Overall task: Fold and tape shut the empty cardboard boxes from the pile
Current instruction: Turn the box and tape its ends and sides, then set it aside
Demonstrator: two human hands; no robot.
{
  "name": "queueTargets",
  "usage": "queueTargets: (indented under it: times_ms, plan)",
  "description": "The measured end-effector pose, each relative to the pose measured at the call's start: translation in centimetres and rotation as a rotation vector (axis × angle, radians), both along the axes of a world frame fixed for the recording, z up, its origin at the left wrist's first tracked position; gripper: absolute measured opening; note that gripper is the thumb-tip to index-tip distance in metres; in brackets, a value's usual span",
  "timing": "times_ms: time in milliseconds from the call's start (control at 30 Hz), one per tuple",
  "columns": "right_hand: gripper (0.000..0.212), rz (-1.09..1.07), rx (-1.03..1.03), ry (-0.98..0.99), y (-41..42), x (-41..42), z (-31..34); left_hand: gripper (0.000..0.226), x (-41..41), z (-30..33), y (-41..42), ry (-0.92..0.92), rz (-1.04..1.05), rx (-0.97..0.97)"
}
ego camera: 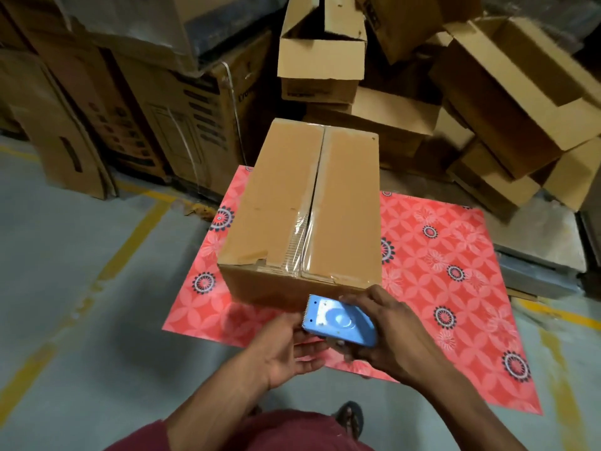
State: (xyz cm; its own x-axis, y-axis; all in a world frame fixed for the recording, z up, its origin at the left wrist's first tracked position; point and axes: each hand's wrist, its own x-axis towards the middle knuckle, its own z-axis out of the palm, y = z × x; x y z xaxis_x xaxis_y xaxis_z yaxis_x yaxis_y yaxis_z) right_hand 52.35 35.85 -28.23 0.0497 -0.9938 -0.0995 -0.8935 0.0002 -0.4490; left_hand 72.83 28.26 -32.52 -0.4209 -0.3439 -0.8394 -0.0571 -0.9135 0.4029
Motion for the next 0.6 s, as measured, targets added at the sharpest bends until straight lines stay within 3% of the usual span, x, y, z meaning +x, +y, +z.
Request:
queueTargets:
  times_ms: [133, 333, 500, 600]
  plan:
    - [0.085, 0.073, -0.002, 0.075, -2.7, 2.9, 2.5, 0.025, 2.8, 2.2, -1.8, 0.035, 0.097, -0.144]
    - [0.086, 0.148, 0.007, 0.23, -6.9, 5.9, 4.9, 0.03, 5.3, 4.9, -5.1, -0.131, 0.153, -0.544]
    - [0.085, 0.157, 0.004, 0.279, -10.1, 7.1, 6.4, 0.031, 6.8, 5.8, -9.0, -0.263, 0.12, -0.712]
    - [0.083, 0.149, 0.012, 0.253, -11.7, 6.1, 7.2, 0.028, 8.4, 5.7, -12.1, -0.277, 0.223, -0.694]
